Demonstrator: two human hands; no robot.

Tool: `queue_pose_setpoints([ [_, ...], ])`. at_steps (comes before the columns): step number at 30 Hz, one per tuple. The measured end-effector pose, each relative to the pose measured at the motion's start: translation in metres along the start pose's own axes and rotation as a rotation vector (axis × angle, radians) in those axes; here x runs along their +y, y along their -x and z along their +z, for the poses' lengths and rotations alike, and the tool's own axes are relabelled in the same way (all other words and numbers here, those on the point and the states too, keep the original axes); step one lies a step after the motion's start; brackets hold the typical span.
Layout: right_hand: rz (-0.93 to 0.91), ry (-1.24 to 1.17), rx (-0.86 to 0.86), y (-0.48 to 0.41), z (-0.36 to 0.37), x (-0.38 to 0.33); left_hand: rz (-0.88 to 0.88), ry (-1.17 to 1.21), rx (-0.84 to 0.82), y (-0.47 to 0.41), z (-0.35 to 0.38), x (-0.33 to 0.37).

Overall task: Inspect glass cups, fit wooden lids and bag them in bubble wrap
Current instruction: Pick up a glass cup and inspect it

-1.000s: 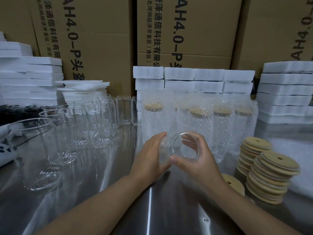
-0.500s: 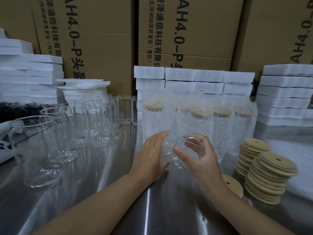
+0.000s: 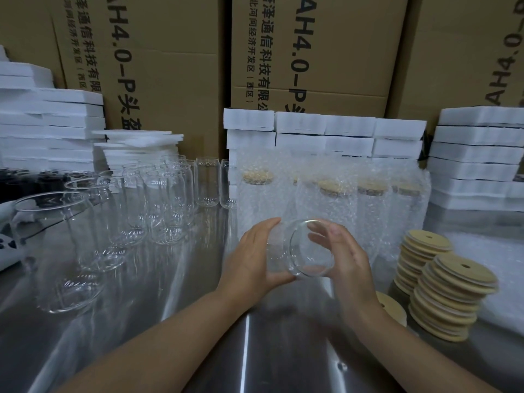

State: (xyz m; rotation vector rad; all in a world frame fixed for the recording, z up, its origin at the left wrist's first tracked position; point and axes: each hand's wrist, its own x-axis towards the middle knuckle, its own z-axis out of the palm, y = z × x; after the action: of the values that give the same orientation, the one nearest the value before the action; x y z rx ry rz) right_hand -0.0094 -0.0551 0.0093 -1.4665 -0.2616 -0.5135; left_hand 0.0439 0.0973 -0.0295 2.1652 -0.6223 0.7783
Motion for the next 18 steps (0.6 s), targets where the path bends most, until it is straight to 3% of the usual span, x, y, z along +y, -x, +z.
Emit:
queue_pose_setpoints([
  [11,-0.189,0.046,-0.260,0.001,-0.003,0.008,-0.173,0.261,0.081,-0.004,0.004,-0.011],
  [18,-0.182,0.038,-0.203,0.004,-0.001,0.004,-0.126,0.168,0.106,-0.005,0.002,-0.006],
])
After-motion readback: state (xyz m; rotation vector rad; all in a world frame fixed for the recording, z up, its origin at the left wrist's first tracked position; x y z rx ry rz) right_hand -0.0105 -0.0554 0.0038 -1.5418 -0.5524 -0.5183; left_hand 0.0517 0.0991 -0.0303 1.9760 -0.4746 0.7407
